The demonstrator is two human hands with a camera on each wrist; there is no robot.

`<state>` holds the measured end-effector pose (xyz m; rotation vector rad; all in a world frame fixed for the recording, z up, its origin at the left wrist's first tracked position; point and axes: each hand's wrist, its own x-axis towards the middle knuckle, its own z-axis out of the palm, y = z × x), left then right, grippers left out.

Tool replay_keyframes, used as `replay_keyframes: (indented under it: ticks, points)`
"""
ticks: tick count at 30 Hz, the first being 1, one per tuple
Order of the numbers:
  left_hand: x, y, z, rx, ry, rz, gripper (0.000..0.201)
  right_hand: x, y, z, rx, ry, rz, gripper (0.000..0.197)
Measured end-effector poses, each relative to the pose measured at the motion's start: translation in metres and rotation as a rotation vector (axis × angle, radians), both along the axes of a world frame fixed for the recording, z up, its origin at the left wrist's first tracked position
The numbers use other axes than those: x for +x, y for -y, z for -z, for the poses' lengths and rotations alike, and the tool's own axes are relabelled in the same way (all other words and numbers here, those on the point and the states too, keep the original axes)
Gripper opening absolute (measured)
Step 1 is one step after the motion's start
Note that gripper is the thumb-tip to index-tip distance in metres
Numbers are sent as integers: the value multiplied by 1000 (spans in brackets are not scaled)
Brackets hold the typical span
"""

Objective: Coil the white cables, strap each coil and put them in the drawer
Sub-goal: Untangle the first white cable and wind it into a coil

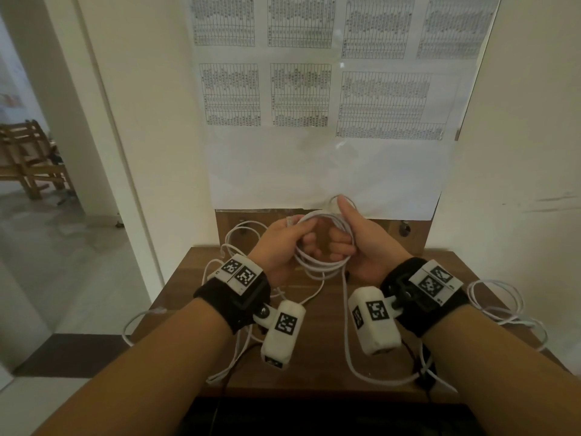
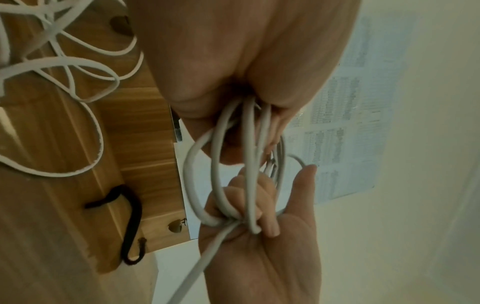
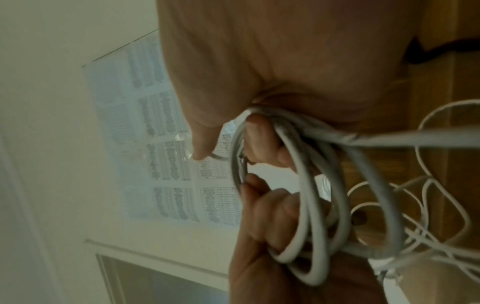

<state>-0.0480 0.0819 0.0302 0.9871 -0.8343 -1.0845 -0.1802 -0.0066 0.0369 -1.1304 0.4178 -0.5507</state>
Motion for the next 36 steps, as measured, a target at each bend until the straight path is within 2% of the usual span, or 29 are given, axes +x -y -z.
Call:
replay_keyframes:
  ticks: [2,6,9,11,13,16,17,19,21,23,25,28,31,36]
  points:
    - [-2,0,0,7,-56,25,16,1,3,3,-7,-11,67,57]
    - [-10,-5,-6,-34,-233,166,18,2,0,2,22,-8,147,50]
    - [-13,-5,-9,-23,-327,144,27,2,-5,-3,-43,-14,178,50]
    - [-12,-1,-11,8,-296,72,34,1,-9,-5,-177,-47,180,54]
    - [-11,3,-13,37,-203,3,38,0,-12,-3,-273,-57,114,71]
    - [-7,6,-12,57,-124,-55,39,-4,-16,-2,-133,0,80,94]
    - [-5,7,-11,60,-129,-53,40,-6,-16,-2,-80,36,104,91]
    - [-2,6,-9,73,-149,-52,40,-8,-18,-2,-51,86,171,62]
    - [-1,6,-7,83,-142,-94,37,-8,-19,0,-120,54,219,32]
    - [-2,6,-6,76,-101,-148,33,-3,-22,0,-233,-9,253,18]
    - [-4,7,-6,71,-46,-178,29,1,-24,-1,-312,-50,266,17]
    - [-4,7,-6,64,-2,-213,27,1,-24,-2,-361,-82,337,31]
    - [4,8,-4,67,34,-261,31,-3,-21,-1,-415,-107,443,34]
    - [11,7,0,3,-14,-224,43,-5,-16,-1,-253,-36,526,26]
